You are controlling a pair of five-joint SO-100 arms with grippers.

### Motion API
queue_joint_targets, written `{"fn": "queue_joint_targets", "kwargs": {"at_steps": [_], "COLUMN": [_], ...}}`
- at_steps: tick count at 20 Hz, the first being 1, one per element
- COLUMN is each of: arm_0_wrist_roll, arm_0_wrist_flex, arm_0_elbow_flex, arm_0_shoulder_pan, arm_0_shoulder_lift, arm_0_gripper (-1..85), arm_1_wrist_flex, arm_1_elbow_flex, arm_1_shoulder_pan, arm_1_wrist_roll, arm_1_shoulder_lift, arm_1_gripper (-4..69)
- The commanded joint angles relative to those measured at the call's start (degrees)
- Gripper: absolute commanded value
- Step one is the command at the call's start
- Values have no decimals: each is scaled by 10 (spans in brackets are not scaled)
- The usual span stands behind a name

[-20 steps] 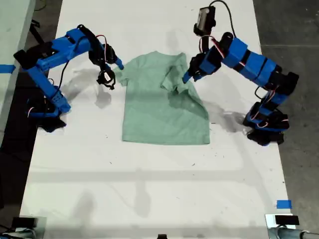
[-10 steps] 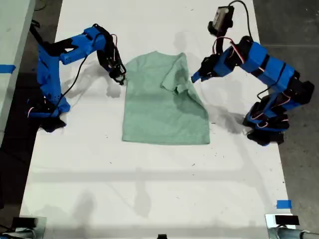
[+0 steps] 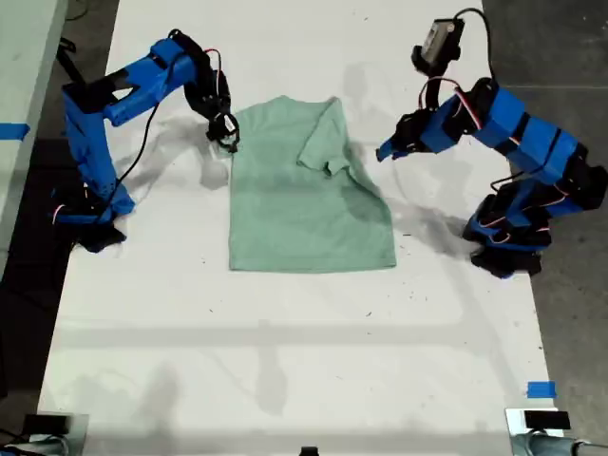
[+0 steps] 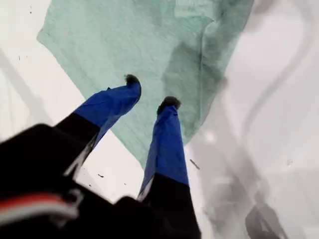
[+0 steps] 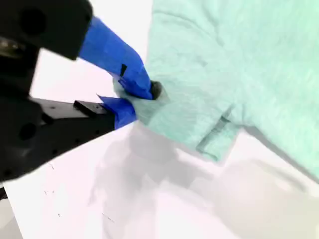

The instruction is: Fold t-shirt

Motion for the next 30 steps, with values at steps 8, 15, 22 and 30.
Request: {"fn": "queue_joint_targets", "kwargs": {"at_steps": [8, 15, 22, 30], "arm_0_wrist_roll": [-65, -96, -119, -30], "arm_0_wrist_flex": [-90, -204, -307, -174], "arm_0_elbow_flex": [-127, -174, -239, -228], "arm_0_shoulder_pan": [145, 174, 211, 238], "arm_0_shoulder_lift": [32, -107, -189, 6], "arm_0_gripper": [0, 0, 0, 172], "arm_1_wrist_flex": [-21, -12, -19, -29], "arm_1_elbow_flex": [41, 142, 178, 205], "arm_1_shoulder_pan": [2, -41, -79, -92], "arm_1_wrist_roll": [26, 84, 101, 97], "arm_1_shoulder_lift": [76, 202, 231, 231], "arm_1_gripper": [112, 118, 119, 118]}}
